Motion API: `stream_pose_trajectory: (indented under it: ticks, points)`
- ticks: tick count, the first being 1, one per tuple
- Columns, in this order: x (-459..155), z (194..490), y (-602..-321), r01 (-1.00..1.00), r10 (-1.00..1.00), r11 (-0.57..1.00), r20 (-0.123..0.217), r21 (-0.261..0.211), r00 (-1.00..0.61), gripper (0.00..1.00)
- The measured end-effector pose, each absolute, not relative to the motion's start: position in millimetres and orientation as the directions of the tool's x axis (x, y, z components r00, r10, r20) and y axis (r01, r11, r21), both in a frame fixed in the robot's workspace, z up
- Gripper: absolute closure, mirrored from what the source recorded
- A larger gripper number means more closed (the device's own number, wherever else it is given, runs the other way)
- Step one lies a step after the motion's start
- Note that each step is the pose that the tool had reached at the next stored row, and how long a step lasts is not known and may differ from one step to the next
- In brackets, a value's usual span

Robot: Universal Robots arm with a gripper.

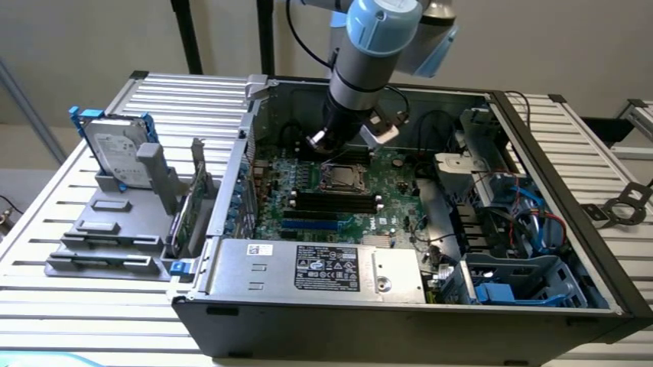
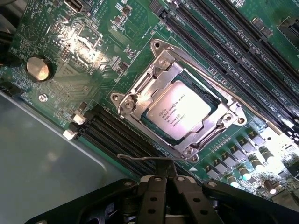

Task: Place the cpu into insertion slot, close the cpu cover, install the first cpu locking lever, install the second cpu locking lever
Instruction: 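Install the first cpu locking lever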

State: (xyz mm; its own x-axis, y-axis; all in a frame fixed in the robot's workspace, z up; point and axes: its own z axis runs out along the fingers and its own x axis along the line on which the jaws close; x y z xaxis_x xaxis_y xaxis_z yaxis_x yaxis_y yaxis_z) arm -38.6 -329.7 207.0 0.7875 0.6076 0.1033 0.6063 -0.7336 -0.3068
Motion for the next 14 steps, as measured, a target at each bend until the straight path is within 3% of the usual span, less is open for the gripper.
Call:
stream_pose_trajectory:
  ticks: [14]
  points:
    - [-27.7, 198.1, -329.7, 0.606, 0.608, -0.735, 0.102, -0.305, 0.788, 0.89]
